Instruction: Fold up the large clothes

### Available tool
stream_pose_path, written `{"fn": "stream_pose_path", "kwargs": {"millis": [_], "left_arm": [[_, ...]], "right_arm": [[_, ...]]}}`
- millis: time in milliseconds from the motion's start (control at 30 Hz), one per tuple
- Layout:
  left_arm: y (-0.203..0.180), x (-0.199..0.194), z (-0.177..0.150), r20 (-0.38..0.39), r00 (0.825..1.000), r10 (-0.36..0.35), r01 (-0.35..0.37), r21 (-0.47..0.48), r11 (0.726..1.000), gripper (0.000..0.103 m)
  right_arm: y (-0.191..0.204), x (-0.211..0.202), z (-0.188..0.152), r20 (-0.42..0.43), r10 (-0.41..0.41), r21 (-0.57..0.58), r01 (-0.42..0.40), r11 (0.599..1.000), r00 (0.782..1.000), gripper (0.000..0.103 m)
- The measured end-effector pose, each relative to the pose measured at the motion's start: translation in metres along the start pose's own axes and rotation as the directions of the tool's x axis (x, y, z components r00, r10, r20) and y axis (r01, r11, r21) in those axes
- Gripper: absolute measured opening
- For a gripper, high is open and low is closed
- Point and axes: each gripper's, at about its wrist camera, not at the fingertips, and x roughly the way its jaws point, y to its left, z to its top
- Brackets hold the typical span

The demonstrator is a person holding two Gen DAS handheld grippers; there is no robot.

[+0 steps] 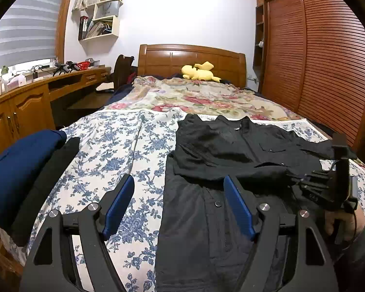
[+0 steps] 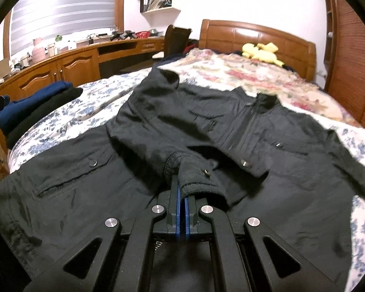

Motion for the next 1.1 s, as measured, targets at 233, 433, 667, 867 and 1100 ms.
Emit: {"fn": "stream_pose_path", "kwargs": {"millis": [233, 433, 667, 867, 1100], "left_arm": [[0.002, -0.005, 0.002, 0.018, 1.000, 0.002, -0.002, -0.002, 1.000, 0.077], [0.004, -0.007, 0.003, 0.027, 1.000, 0.004, -0.004, -0.005, 1.000, 0.077], [0.000, -0.005, 0.004, 0.015, 1.000, -0.009, 0.008, 0.002, 1.000, 0.077], [-0.018, 0.000, 0.011, -0.011, 0.998, -0.054, 0.054, 0.026, 0.998, 0.077], [-0.051, 0.020, 0.021, -0.032, 0.995, -0.094, 0.097, 0.086, 0.992, 0.077]], "right_arm": [[-0.007, -0.035, 0.003, 0.055, -0.085, -0.021, 0.087, 0.996, 0.995, 0.002], [-0.014, -0.066, -0.005, 0.080, -0.171, -0.028, 0.174, 0.984, 0.982, 0.002], [-0.002, -0.077, -0.034, 0.004, -0.171, -0.017, 0.172, 0.985, 0.985, 0.002], [0.023, -0.062, -0.070, -0.106, -0.076, 0.007, 0.077, 0.997, 0.991, 0.002], [0.029, -0.069, -0.077, -0.128, -0.023, 0.036, 0.028, 0.999, 0.992, 0.018]]}}
